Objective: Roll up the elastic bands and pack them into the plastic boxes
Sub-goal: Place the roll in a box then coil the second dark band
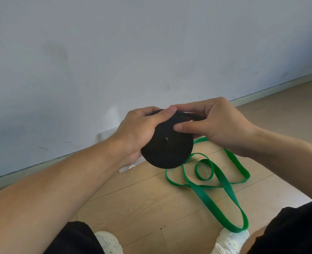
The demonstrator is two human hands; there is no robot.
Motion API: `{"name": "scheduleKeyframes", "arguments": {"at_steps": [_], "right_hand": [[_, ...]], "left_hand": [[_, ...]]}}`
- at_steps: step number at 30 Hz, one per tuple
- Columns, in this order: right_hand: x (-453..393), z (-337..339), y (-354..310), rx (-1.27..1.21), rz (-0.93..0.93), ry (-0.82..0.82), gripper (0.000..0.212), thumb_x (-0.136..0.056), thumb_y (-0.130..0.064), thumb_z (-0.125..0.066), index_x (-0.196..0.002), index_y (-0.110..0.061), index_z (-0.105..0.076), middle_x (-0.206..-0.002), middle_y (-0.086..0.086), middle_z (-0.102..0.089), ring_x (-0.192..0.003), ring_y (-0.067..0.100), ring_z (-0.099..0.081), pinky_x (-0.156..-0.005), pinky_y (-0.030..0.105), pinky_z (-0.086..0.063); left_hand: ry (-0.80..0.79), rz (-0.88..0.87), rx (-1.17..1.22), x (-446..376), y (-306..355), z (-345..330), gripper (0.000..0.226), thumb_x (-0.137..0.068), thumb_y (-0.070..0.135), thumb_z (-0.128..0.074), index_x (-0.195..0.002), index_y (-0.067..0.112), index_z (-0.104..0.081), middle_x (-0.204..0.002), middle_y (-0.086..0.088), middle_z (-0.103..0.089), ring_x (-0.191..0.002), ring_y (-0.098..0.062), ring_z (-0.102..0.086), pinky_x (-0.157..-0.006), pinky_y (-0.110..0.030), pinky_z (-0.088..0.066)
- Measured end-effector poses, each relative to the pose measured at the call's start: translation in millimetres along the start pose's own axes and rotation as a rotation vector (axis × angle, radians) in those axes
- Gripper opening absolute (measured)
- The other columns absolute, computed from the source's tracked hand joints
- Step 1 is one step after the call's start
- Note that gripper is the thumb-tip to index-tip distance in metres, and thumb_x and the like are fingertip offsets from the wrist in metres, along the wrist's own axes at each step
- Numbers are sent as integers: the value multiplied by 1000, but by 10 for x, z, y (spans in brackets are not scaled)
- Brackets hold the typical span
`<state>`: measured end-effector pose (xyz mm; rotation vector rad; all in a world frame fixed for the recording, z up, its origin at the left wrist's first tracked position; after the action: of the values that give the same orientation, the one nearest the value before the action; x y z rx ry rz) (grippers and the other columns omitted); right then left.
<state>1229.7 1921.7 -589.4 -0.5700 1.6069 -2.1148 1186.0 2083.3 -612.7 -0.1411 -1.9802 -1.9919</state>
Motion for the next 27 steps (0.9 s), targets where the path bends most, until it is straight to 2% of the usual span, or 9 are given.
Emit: {"name": "scheduleKeyframes", "arguments": {"at_steps": [6,9,14,16,18,20,23,25,27], "right_hand": [[-36,18,132,-135,25,176,40,-81,-18,-83,-120,-24,-74,-100,-3,-80,-96,14,-77,-88,34,-62],[-48,-68,197,-95,72,197,40,-84,-24,-82,-122,-34,-72,-105,-6,-79,-98,16,-76,-94,38,-59],[-98,-92,234,-79,107,247,40,-84,-29,-82,-122,-39,-72,-102,-6,-79,-95,20,-75,-91,41,-60],[-114,-90,206,-33,107,265,41,-83,-32,-82,-122,-40,-71,-101,-8,-77,-93,14,-74,-89,32,-60],[-141,-111,95,194,148,270,43,-85,-35,-80,-127,-37,-69,-109,-16,-69,-95,0,-68,-83,13,-55],[-185,-185,-38,439,214,237,47,-88,-36,-76,-133,-32,-65,-118,-17,-58,-100,-5,-60,-82,10,-51],[-235,-322,-87,454,179,157,50,-92,-34,-72,-140,-36,-57,-120,-15,-59,-93,-2,-66,-79,13,-53],[-243,-456,-71,208,80,74,54,-92,-25,-74,-140,-41,-55,-121,-7,-66,-89,14,-74,-77,29,-62],[-264,-584,-111,70,39,41,58,-91,-16,-75,-139,-42,-54,-117,-1,-70,-87,22,-76,-69,35,-65]], "left_hand": [[40,135,272,-5,-61,-23,45,-88,41,-74,-116,6,-73,-109,-17,-78,-102,-36,-75,-95,-51,-58],[67,169,327,-11,-79,-14,39,-89,42,-73,-109,8,-76,-105,-17,-79,-98,-36,-76,-91,-50,-60],[118,167,338,-43,-57,34,35,-86,42,-77,-101,11,-78,-99,-14,-80,-87,-32,-78,-80,-47,-63],[155,168,322,-49,-38,69,33,-83,43,-80,-97,13,-78,-94,-12,-81,-84,-31,-78,-79,-47,-64],[211,172,316,-47,-34,137,35,-80,44,-82,-96,14,-79,-93,-11,-81,-84,-32,-78,-79,-49,-63],[263,167,323,-29,-30,225,35,-80,44,-83,-97,14,-79,-95,-10,-80,-86,-32,-78,-80,-49,-63],[312,140,310,12,-26,367,35,-81,46,-81,-99,16,-78,-98,-9,-80,-88,-32,-77,-77,-47,-64],[337,135,322,38,-30,466,37,-81,48,-81,-101,17,-77,-101,-9,-79,-89,-31,-76,-74,-44,-64],[359,128,336,56,-8,565,38,-81,49,-81,-102,17,-75,-103,-9,-77,-90,-32,-76,-72,-42,-63]]}}
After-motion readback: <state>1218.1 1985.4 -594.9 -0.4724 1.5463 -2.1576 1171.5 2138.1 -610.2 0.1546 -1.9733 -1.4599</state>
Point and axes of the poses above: each hand's wrist, its own x-axis away from the middle knuckle, its own z-axis out of the back of the hand, y = z × x, the point moved 5 cm from there along -x, towards the middle knuckle
